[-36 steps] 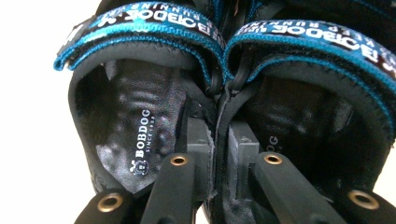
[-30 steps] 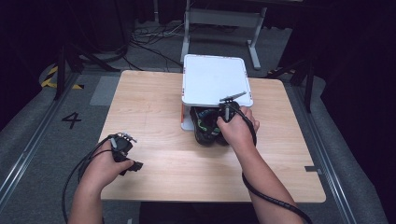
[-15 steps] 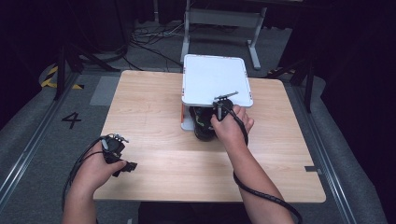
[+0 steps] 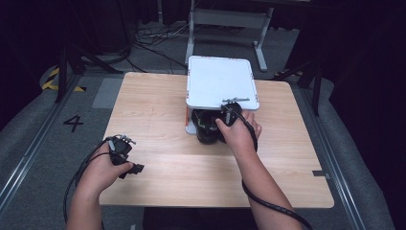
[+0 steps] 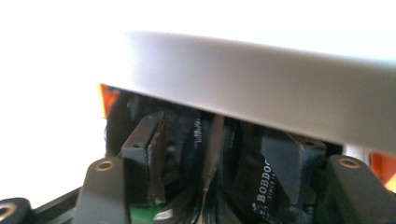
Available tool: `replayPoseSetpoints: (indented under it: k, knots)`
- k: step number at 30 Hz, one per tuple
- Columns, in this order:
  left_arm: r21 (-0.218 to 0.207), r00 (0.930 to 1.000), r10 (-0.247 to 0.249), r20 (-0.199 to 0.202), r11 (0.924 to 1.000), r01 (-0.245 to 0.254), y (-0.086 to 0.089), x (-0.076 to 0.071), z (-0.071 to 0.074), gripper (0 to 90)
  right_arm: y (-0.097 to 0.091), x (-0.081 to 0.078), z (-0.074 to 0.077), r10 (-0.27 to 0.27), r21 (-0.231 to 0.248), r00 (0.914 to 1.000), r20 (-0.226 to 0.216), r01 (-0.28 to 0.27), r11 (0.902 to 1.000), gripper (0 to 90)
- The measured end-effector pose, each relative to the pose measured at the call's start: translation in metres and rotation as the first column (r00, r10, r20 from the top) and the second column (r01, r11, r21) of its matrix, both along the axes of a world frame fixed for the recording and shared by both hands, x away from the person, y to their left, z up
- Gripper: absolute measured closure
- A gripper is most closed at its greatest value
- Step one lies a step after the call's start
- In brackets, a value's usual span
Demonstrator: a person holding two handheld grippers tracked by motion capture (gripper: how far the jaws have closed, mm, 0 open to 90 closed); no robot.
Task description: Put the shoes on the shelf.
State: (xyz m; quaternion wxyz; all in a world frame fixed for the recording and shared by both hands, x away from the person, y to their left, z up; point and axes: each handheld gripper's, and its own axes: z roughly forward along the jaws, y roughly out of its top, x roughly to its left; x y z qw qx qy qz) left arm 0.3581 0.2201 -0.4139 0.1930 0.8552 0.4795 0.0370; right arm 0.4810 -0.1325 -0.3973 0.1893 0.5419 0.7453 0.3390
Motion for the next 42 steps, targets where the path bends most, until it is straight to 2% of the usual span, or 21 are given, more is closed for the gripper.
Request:
replayPoseSetpoints:
  k: [6,9,11,14,16,17,18,19,20,21,22,24,25,26,29,32,33,35,38,40,42]
  knots:
    - [0.003,0.9996,-0.028,0.004,0.9996,0.028,-0.013,0.006,0.0,26.0,-0.013,-0.013,0.024,0.052,0.028,0.9986,0.013,-0.052,0.9982,36.6]
    - [-0.027,0.9991,-0.032,-0.027,0.9991,0.032,-0.021,0.008,0.001,25.2,-0.023,-0.022,0.032,0.087,0.042,0.9961,0.01,-0.087,0.9953,40.9]
    - [-0.045,0.9991,-0.033,-0.025,0.9985,0.032,-0.026,0.012,0.002,25.0,-0.029,-0.029,0.035,0.11,0.051,0.9939,0.002,-0.11,0.9926,40.7]
    - [-0.035,0.9991,-0.041,0.014,0.9985,0.042,-0.034,0.018,0.006,22.4,-0.041,-0.038,0.041,0.124,0.043,0.9922,0.009,-0.125,0.9913,40.0]
    - [-0.025,0.9965,-0.079,0.026,0.9965,0.08,-0.041,0.02,0.006,23.0,-0.049,-0.045,0.045,0.129,0.054,0.9916,0.009,-0.13,0.9901,39.0]
    - [-0.019,0.993,-0.115,0.028,0.9932,0.115,-0.047,0.021,0.005,24.8,-0.054,-0.047,0.045,0.138,0.06,0.9904,0.008,-0.138,0.9885,37.4]
    - [-0.027,0.9913,-0.126,0.037,0.9915,0.128,-0.052,0.022,0.006,29.6,-0.059,-0.051,0.046,0.141,0.058,0.9899,0.015,-0.141,0.9883,37.0]
    - [-0.03,0.9895,-0.135,0.051,0.9901,0.137,-0.057,0.023,0.006,31.7,-0.064,-0.054,0.046,0.152,0.036,0.9881,0.024,-0.153,0.9875,34.0]
    - [-0.03,0.9895,-0.135,0.051,0.9901,0.137,-0.057,0.023,0.006,31.1,-0.067,-0.057,0.045,0.16,0.038,0.9867,0.026,-0.161,0.9862,32.8]
    - [-0.028,0.9867,-0.15,0.063,0.9879,0.152,-0.065,0.024,0.007,31.0,-0.07,-0.059,0.045,0.186,0.043,0.9824,0.022,-0.186,0.9815,32.2]
    - [-0.028,0.9867,-0.15,0.063,0.9879,0.152,-0.065,0.024,0.007,30.8,-0.07,-0.059,0.045,0.186,0.043,0.9824,0.022,-0.186,0.9815,32.2]
    - [-0.048,0.9851,-0.151,0.083,0.9867,0.155,-0.074,0.025,0.009,29.7,-0.077,-0.065,0.043,0.266,0.045,0.9637,0.022,-0.267,0.9627,29.2]
    - [-0.065,0.9862,-0.137,0.093,0.9876,0.143,-0.077,0.025,0.011,28.9,-0.079,-0.067,0.042,0.286,0.042,0.9578,0.024,-0.287,0.957,29.2]
    - [-0.065,0.9862,-0.137,0.093,0.9876,0.143,-0.077,0.025,0.011,28.2,-0.079,-0.067,0.042,0.286,0.042,0.9578,0.024,-0.287,0.957,29.2]
    - [-0.074,0.9839,-0.135,0.118,0.9868,0.144,-0.085,0.024,0.014,32.7,-0.087,-0.072,0.039,0.349,-0.004,0.9366,0.031,-0.349,0.9371,28.7]
    - [-0.071,0.9788,-0.156,0.133,0.9835,0.166,-0.091,0.024,0.015,35.7,-0.093,-0.078,0.03,0.38,-0.028,0.9247,0.015,-0.38,0.9246,28.7]
    - [-0.073,0.979,-0.152,0.136,0.9839,0.163,-0.094,0.024,0.014,36.2,-0.095,-0.08,0.027,0.382,-0.036,0.9239,0.014,-0.382,0.9236,30.4]
    - [-0.07,0.9776,-0.154,0.143,0.9838,0.165,-0.099,0.024,0.014,36.7,-0.098,-0.084,0.02,0.362,-0.026,0.932,0.016,-0.362,0.9319,30.8]
    - [-0.092,0.9781,-0.159,0.135,0.9808,0.172,-0.106,0.024,0.013,38.8,-0.1,-0.088,0.014,0.365,-0.017,0.9311,0.009,-0.365,0.931,33.4]
    - [-0.102,0.9768,-0.165,0.136,0.9785,0.179,-0.111,0.024,0.013,38.8,-0.103,-0.093,0.007,0.37,-0.017,0.9292,0.005,-0.37,0.9291,39.9]
    - [-0.117,0.9782,-0.158,0.135,0.9779,0.174,-0.117,0.023,0.013,38.9,-0.103,-0.096,0.002,0.348,0.011,0.9371,0.023,-0.349,0.9372,40.3]
